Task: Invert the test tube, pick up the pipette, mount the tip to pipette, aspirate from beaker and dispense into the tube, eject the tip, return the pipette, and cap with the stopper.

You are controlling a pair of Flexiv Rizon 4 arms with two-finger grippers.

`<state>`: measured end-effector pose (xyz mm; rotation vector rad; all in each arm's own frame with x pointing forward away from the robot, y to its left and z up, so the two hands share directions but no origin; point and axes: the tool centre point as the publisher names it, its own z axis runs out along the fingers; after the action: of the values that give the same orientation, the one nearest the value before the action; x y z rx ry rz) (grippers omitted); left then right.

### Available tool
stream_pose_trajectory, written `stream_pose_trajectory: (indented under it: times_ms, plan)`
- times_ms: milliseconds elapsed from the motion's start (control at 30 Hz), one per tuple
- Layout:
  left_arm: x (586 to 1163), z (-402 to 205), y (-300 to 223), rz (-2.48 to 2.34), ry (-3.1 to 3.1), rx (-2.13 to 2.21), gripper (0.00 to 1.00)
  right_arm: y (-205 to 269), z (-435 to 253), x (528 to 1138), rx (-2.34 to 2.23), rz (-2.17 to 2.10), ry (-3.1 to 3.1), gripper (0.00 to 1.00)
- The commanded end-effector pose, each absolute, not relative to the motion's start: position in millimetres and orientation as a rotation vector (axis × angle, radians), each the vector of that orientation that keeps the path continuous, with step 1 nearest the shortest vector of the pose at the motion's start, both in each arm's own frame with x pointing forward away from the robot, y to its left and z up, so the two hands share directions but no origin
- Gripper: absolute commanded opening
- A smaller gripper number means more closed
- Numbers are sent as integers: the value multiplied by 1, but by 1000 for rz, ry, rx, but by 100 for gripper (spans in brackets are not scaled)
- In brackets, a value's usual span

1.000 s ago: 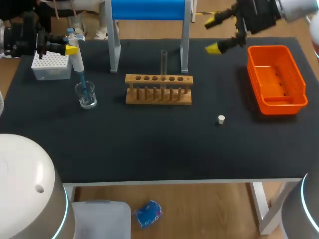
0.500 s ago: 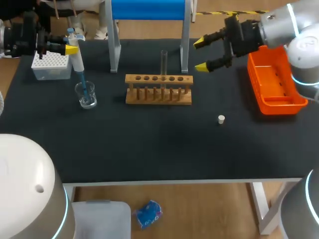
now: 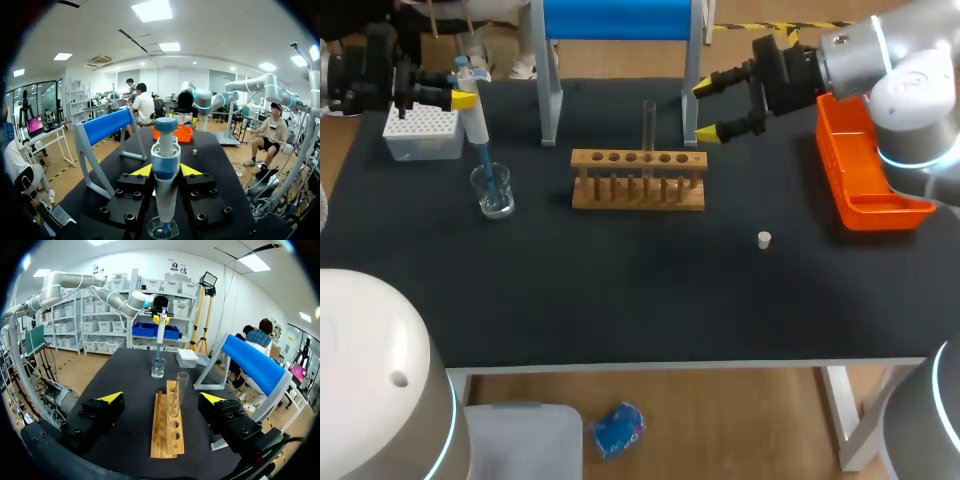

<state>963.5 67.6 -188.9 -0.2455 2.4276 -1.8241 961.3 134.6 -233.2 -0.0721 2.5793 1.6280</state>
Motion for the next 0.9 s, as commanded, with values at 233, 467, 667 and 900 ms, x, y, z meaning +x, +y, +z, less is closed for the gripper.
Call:
stream_pose_trajectory:
  times_ms: [233,467,667,900]
  plan:
    - [963,-188,67,-1821,2429,-248,0,134,-233,961,-73,1626,2581,100]
    - [963,-188,67,-1821,2429,-248,0,134,-233,961,-73,1626,2581,100]
    - [963,-188,67,-1821,2429,-248,0,134,-233,961,-73,1626,2581,100]
    - [963,-187,69,-1823,2417,-245,0,134,-233,961,-73,1626,2581,100]
